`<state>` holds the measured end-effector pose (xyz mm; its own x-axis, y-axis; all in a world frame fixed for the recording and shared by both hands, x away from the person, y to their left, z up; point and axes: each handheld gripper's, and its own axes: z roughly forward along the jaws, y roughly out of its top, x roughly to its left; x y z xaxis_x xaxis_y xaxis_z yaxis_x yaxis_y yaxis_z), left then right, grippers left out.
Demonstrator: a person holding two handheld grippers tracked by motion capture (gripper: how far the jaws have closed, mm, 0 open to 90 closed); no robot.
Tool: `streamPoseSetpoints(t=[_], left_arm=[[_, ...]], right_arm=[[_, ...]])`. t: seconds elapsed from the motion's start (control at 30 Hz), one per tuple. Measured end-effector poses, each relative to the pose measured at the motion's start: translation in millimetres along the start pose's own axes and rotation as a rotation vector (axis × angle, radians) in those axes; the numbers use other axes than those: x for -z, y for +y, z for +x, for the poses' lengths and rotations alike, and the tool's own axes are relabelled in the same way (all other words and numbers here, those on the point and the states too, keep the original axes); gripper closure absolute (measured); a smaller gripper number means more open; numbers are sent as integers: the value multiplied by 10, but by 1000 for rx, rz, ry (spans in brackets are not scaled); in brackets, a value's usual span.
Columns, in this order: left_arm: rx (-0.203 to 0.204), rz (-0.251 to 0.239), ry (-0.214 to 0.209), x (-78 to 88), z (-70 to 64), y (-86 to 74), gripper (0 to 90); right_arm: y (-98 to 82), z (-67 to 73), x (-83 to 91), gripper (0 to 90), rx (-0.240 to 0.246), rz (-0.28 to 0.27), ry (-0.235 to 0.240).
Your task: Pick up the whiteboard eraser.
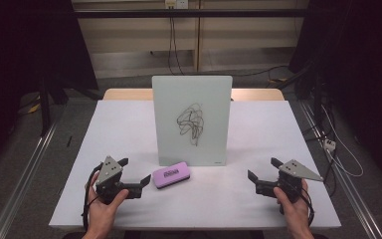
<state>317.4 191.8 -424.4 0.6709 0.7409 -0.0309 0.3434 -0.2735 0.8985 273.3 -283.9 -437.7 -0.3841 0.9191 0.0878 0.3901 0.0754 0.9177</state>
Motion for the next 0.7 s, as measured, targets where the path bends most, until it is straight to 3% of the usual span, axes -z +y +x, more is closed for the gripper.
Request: streamPoseSetpoints(t=[0.23, 0.3, 0.33, 0.43, 0.5, 0.7], left_arm=[[-7, 30, -13, 16, 3, -15, 64], [-37, 52, -7, -5, -18, -7, 70], [-45, 83, -35, -43, -41, -6, 82], [-44, 94, -62, -82, -64, 6, 79], [-76, 91, -69, -100, -97, 45, 82], [-59, 115, -111, -91, -82, 66, 110]], right_arm=[[5, 18, -15, 43, 22, 23, 17], [3, 18, -21, 44, 28, 27, 19], [2, 17, -29, 45, 21, 28, 30], [2, 15, -35, 47, 24, 33, 27], [-7, 9, -50, 48, 26, 49, 41], [2, 23, -76, 49, 30, 53, 63]])
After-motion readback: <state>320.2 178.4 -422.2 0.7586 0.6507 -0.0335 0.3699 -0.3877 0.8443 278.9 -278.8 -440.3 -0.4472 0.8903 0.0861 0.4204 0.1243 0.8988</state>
